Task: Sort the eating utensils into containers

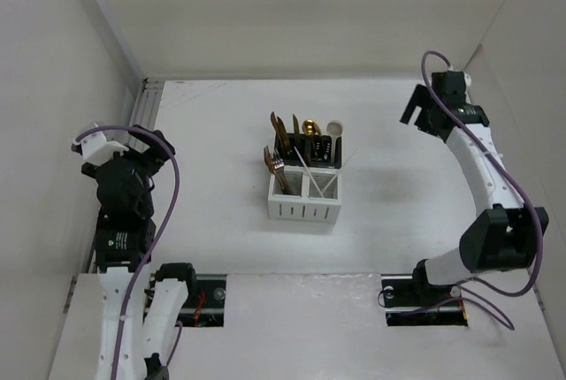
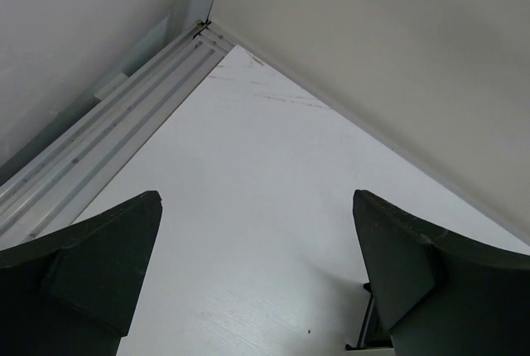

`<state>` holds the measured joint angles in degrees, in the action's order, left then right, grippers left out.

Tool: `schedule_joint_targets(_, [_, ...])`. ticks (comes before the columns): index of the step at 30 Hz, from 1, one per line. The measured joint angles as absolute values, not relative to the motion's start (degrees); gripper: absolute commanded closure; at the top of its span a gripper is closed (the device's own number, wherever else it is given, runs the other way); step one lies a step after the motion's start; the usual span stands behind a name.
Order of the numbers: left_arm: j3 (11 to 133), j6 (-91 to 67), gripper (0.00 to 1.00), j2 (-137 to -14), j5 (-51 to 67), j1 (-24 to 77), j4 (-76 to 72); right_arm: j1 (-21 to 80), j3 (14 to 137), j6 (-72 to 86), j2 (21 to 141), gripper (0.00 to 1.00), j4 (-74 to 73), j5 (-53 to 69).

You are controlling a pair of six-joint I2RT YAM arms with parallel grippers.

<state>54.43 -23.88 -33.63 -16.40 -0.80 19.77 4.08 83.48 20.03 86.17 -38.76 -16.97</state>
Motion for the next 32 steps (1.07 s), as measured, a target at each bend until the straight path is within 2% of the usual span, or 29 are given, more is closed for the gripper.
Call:
schedule_joint_targets(3, [52.4, -23.2, 0.0, -33.8, -16.4, -0.8, 19.3, -1.2, 77.2, 22.0, 81.1, 0.0, -41.7, -15.9])
schedule_joint_targets(7, [50.3, -22.5, 0.0, -34.5, -16.5, -0.8, 18.9, -2.9, 77.9, 22.8, 77.6, 0.0, -43.1, -16.1])
schedule_joint_targets(12, [48.1, -22.0, 0.0, -34.9, -16.5, -0.8, 18.6, -2.5, 81.2, 22.6, 78.9, 0.0, -44.7, -16.8])
schedule_joint_targets(32, [47.6, -21.6, 0.0, -35.9, -16.4, -0.9, 17.3, -2.5, 80.6, 20.9, 79.7, 0.0, -45.7, -16.7])
